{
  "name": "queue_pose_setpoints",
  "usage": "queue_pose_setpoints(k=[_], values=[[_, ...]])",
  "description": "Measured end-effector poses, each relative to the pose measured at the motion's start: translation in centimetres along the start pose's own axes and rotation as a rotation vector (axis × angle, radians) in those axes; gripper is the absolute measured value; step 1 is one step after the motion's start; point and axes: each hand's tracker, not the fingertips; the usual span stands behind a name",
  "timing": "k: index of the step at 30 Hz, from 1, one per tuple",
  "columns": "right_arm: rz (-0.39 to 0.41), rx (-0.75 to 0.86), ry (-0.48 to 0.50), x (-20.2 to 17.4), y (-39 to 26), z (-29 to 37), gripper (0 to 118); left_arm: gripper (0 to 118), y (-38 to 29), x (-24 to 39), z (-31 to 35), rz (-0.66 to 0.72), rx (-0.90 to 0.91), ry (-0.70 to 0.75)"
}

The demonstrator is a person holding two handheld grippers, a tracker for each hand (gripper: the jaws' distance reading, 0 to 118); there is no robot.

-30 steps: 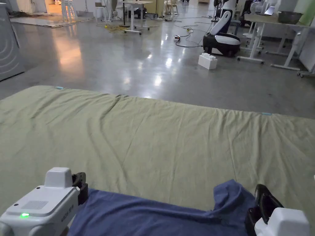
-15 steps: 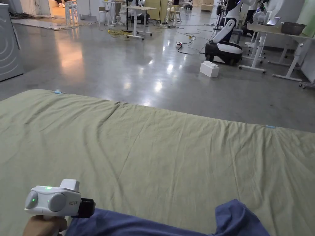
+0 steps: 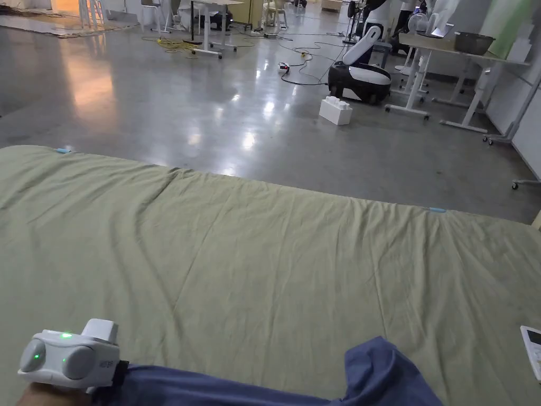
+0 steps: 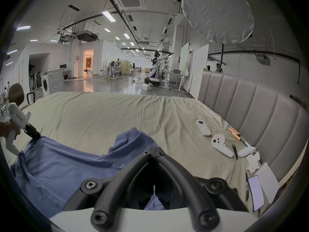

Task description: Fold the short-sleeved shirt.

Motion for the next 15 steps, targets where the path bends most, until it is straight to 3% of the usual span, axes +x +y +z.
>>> queue_pose_setpoints(k=[4,5,6,8,11,15], values=[[0.012,-0.156,0.037,1.5,1.1,-5.8,1,5,0.3,-1.4,1.5,0.015,0.069,-0.029],[0.038,-0.230,0.054,1.7,1.3,-7.6,7,5,0.3,-1.5,2.0,0.014,0.076,-0.033],[-0.010,-0.344,0.089,2.0,1.1,-9.5,16,5,0.3,-1.5,2.7,0.014,0.098,-0.037],[0.006,-0.412,0.120,2.9,1.5,-12.9,43,5,0.2,-1.6,3.9,0.016,0.126,-0.048],[0.030,-0.540,0.111,3.4,1.0,-17.5,68,5,-0.1,-1.6,4.9,0.004,0.161,-0.053],[0.036,-0.671,0.114,3.2,-0.4,-21.1,70,5,-0.7,-1.5,5.9,0.003,0.198,-0.050]])
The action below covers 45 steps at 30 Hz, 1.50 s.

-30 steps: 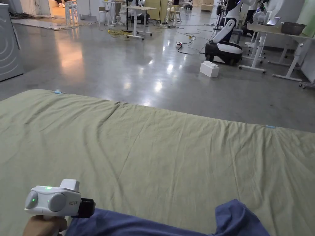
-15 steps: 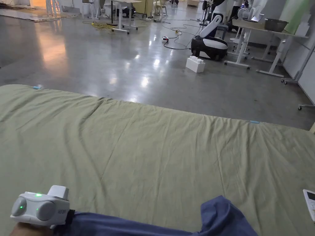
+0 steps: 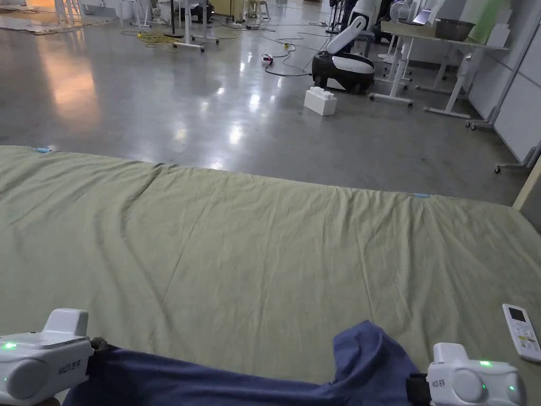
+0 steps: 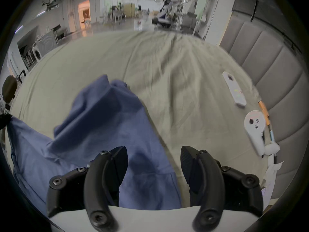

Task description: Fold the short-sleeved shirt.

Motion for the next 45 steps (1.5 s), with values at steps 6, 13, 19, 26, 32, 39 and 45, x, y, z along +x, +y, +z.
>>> queue_pose_setpoints(k=[6,13,19,26,32,39,45], values=[[-0.059,-0.037,0.013,-0.8,0.5,-0.6,49,5,-0.6,0.3,0.0,-0.006,0.004,0.012],[0.017,0.007,0.022,-1.4,0.1,-0.6,1,5,-0.8,0.5,-0.1,0.002,0.003,0.018],[-0.018,0.147,0.093,-0.8,-2.0,4.8,1,5,-1.1,0.2,1.2,0.012,0.020,0.008],[-0.052,0.269,0.131,1.8,-5.1,11.4,0,5,-1.4,-0.5,4.7,0.023,0.068,-0.013],[0.018,0.356,0.091,1.8,-8.8,17.9,0,5,-2.8,-1.9,9.1,0.046,0.128,-0.035],[0.027,0.354,0.085,1.8,-14.9,22.3,0,5,-7.3,-3.1,13.4,0.028,0.142,-0.052],[0.033,0.227,0.071,1.5,-21.1,22.2,0,5,-12.9,-3.6,14.8,0.035,0.050,-0.057]])
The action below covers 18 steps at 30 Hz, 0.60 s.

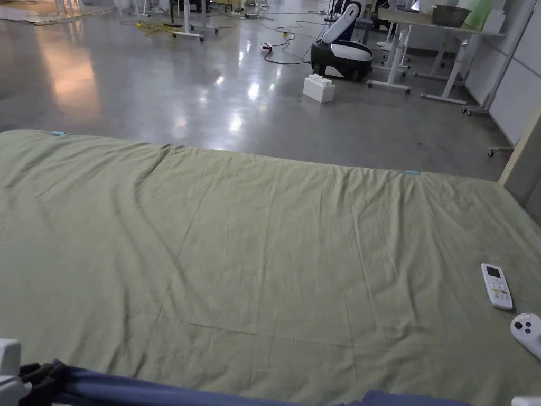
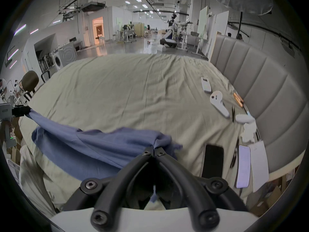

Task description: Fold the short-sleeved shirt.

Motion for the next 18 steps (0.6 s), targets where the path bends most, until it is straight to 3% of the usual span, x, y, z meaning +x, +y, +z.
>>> queue_pose_setpoints(k=[10,16,18], values=[[0.003,-0.216,-0.025,-0.6,-7.0,-5.0,0,5,-5.9,-0.2,-3.4,-0.026,-0.272,0.055],[0.043,-0.207,-0.058,-1.6,-7.1,-6.5,2,5,-5.8,0.7,-5.0,-0.041,-0.309,0.092],[0.066,-0.209,-0.074,-2.1,-6.6,-6.1,21,12,-5.3,0.8,-4.6,-0.048,-0.318,0.096]])
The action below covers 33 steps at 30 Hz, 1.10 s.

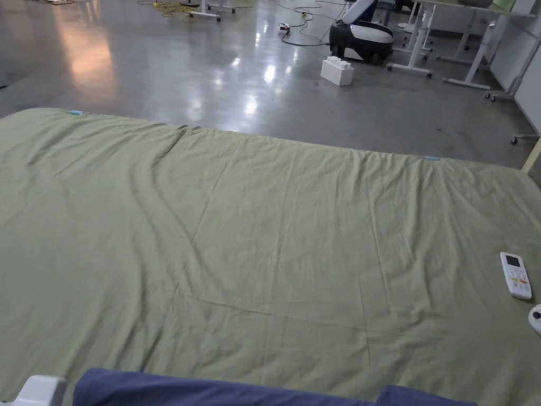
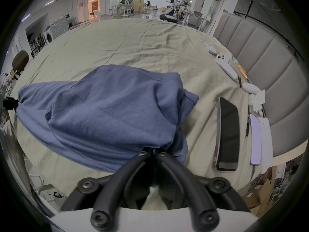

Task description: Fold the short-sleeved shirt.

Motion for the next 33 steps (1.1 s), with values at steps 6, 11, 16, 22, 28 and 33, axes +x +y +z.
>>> queue_pose_setpoints(k=[6,11,16,22,28,33], values=[[0.035,0.172,-0.111,-1.7,3.6,5.7,79,61,2.5,0.4,3.5,0.021,0.199,0.002],[-0.058,0.490,-0.069,-4.0,8.2,9.4,83,64,6.2,3.5,6.7,0.026,0.469,-0.033],[-0.144,0.785,-0.095,-6.2,11.1,11.6,83,64,8.9,7.2,8.9,-0.017,0.722,0.011],[-0.152,1.028,-0.115,-8.3,13.1,14.0,38,34,10.2,10.1,11.6,0.062,0.912,0.028],[-0.152,1.065,-0.120,-9.2,14.3,14.5,1,0,9.8,9.5,11.9,0.094,0.971,0.001],[-0.130,1.072,-0.117,-9.5,14.5,14.6,0,0,8.9,8.4,12.5,0.015,0.936,-0.042]])
